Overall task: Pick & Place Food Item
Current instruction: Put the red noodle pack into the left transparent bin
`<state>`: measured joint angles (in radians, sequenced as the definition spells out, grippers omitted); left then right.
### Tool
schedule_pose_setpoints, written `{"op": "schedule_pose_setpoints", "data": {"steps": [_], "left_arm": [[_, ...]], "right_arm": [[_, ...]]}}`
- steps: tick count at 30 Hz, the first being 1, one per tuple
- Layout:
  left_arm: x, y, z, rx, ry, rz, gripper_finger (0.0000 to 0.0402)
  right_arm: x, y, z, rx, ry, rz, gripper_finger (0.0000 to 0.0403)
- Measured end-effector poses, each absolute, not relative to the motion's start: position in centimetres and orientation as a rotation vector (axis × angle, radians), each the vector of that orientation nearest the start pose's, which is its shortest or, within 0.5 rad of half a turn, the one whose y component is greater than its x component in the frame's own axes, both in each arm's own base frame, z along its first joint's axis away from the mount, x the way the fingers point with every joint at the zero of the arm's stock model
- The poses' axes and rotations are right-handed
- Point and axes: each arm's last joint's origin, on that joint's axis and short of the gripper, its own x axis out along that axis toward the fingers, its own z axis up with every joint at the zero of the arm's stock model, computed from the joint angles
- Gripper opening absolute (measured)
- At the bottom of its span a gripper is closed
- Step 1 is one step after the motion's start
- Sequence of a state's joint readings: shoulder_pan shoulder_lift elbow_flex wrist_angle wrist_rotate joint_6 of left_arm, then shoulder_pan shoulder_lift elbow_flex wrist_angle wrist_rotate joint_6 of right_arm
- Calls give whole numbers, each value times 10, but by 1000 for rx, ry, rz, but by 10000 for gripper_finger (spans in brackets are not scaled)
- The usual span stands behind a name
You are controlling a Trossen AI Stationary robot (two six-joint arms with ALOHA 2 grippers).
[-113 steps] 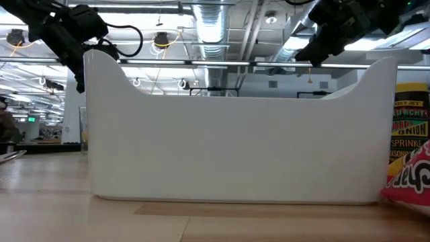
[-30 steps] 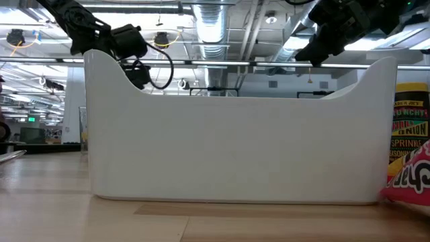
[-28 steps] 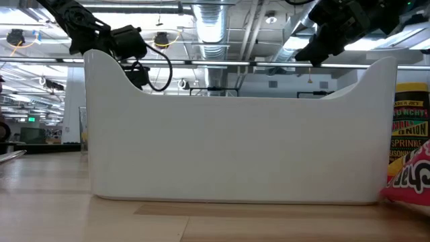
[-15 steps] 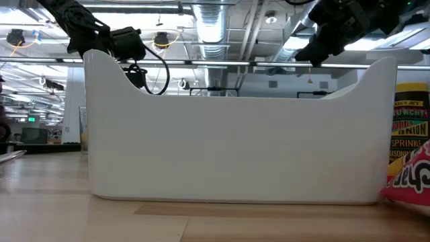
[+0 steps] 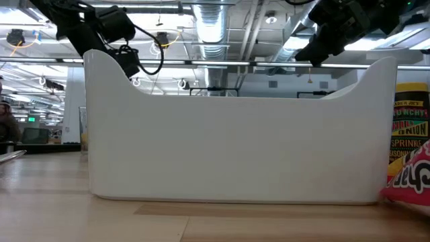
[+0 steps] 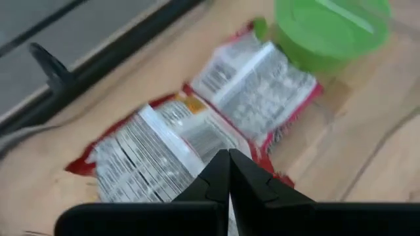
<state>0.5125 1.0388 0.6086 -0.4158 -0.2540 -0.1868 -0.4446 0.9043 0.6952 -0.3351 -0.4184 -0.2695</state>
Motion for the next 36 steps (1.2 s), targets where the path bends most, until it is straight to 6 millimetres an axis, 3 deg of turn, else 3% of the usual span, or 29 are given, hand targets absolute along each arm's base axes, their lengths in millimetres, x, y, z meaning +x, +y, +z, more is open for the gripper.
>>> {"op": "schedule_pose_setpoints", "data": {"steps": [19, 36], "left_arm": [[169, 107, 192, -299, 938, 915, 0], [164, 103, 213, -287, 782, 921, 0]], "right_arm": [[176, -71, 270, -37, 492, 41, 13], [176, -71, 270, -36, 492, 41, 13]]}}
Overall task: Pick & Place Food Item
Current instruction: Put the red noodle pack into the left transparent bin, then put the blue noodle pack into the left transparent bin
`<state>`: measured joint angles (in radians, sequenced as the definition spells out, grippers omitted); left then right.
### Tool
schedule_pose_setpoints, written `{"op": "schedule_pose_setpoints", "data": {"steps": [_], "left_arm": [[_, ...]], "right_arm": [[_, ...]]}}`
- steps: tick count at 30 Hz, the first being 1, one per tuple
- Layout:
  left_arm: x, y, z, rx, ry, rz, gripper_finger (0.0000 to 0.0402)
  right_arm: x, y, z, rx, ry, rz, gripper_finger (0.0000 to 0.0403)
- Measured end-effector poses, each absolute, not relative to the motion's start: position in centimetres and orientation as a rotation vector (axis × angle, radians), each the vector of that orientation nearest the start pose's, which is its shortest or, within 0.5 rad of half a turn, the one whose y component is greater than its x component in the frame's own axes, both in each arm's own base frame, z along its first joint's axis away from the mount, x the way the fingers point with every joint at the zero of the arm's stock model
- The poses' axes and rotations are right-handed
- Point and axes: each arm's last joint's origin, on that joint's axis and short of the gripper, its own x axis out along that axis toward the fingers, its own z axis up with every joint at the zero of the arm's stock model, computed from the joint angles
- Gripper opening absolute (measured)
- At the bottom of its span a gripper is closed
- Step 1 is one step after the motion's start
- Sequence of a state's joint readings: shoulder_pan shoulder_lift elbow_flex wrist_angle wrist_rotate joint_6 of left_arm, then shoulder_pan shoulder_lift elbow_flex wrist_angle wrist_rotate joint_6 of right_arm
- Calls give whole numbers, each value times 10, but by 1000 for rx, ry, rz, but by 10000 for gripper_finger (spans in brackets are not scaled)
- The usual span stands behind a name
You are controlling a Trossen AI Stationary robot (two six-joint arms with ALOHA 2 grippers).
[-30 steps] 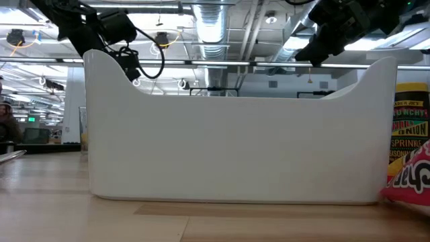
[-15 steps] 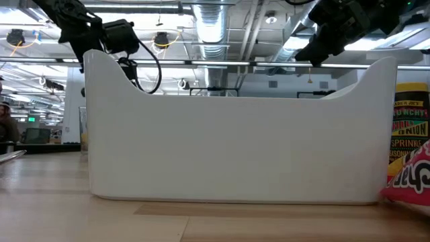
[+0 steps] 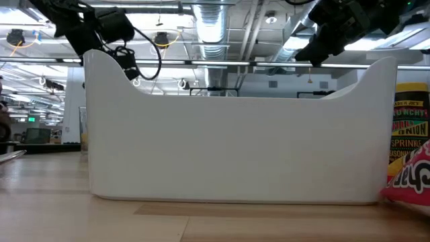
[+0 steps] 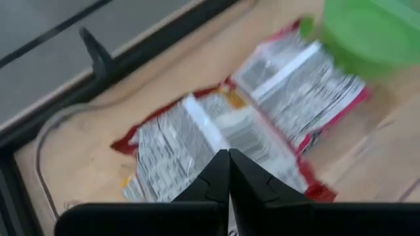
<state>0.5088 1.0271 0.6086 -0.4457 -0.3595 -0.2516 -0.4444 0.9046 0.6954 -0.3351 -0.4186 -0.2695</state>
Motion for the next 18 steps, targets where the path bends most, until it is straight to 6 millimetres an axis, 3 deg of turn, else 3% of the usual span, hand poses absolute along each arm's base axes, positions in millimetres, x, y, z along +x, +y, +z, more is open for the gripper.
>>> {"op": "schedule_pose_setpoints", "data": {"steps": [7, 18], "left_arm": [[166, 95, 241, -228, 542, 801, 0], [183, 66, 282, -136, 185, 159, 0]], "right_arm": [[176, -71, 270, -37, 492, 41, 13], [176, -71, 270, -37, 492, 41, 13]]}}
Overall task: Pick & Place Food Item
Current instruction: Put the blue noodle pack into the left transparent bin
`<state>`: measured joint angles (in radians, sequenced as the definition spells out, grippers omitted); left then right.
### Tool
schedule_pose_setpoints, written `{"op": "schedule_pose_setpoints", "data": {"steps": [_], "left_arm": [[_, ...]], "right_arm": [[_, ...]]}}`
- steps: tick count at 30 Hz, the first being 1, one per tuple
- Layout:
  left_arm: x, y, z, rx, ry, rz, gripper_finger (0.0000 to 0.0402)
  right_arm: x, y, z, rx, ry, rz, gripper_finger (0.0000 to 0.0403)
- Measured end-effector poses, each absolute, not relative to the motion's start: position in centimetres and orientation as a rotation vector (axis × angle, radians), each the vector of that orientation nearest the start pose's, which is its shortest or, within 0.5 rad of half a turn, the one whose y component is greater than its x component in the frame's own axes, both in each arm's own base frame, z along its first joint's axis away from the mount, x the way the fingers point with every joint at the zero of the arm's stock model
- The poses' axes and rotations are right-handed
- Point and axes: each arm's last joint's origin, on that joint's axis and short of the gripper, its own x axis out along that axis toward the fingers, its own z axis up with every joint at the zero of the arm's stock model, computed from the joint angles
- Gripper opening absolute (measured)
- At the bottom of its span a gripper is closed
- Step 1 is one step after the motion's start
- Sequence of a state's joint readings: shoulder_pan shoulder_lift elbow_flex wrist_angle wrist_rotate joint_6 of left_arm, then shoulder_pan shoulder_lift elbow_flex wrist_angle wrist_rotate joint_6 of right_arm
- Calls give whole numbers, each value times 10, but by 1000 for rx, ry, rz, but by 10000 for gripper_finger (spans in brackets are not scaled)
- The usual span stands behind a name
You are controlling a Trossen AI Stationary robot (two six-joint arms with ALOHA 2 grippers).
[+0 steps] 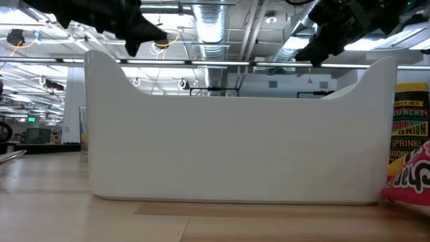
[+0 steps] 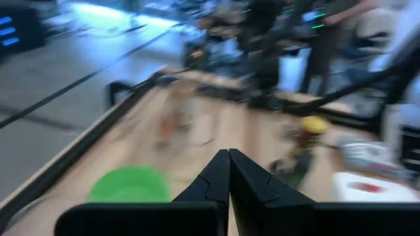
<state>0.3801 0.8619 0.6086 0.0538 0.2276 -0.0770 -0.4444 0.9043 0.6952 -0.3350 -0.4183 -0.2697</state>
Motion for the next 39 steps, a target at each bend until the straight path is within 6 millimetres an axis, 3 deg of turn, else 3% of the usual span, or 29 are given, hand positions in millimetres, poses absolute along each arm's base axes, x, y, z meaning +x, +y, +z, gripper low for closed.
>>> {"op": "schedule_pose_setpoints", "data": {"steps": [10, 28, 33, 39], "left_arm": [[194, 34, 281, -128, 187, -26, 0], [209, -68, 264, -77, 271, -510, 0], [210, -76, 262, -64, 268, -494, 0], [213, -71, 261, -42, 262, -315, 0]], "right_arm": [[176, -71, 270, -37, 492, 41, 13], [176, -71, 270, -36, 492, 41, 13], [176, -71, 270, -37, 492, 41, 13], [176, -71, 270, -36, 492, 41, 13]]}}
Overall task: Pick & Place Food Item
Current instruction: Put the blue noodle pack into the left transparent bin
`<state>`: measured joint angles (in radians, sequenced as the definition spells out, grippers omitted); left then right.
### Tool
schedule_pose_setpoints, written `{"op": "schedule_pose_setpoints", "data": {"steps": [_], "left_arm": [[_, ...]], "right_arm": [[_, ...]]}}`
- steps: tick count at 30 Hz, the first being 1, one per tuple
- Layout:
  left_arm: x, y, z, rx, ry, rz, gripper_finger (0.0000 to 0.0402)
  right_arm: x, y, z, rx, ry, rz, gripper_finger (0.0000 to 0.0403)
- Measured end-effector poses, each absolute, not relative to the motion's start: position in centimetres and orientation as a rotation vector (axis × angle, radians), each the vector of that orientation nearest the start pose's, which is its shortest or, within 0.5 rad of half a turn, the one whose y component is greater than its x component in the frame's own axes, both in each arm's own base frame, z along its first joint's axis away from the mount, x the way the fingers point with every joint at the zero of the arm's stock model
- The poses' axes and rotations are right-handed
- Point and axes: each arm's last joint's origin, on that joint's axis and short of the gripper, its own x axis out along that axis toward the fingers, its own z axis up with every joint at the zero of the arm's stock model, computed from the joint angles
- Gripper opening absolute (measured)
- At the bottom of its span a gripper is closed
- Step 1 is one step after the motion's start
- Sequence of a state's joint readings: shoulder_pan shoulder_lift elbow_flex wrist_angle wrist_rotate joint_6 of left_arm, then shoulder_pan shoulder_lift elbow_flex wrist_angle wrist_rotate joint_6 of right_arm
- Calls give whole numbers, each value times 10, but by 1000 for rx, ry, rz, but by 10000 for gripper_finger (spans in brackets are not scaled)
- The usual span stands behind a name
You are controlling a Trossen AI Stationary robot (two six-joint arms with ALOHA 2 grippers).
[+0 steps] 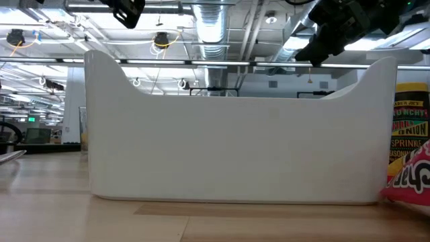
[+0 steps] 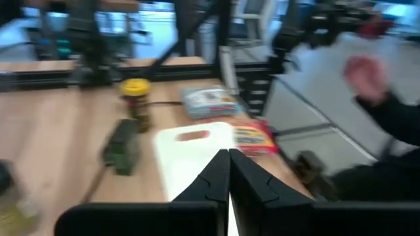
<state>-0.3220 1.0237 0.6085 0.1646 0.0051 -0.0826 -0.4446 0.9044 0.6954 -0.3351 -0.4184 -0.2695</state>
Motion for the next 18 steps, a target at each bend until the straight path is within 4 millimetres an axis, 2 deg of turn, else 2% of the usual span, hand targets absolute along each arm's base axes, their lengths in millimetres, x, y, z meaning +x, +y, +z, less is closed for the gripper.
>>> {"op": "schedule_pose_setpoints", "data": {"steps": [4, 12, 18], "left_arm": [[214, -68, 261, -4, 252, -218, 0], [216, -58, 262, 200, 238, 22, 0], [218, -45, 263, 201, 236, 123, 0]], "right_arm": [[176, -71, 270, -37, 492, 41, 13], [176, -71, 270, -37, 492, 41, 13], [176, -71, 271, -88, 485, 51, 13]]}}
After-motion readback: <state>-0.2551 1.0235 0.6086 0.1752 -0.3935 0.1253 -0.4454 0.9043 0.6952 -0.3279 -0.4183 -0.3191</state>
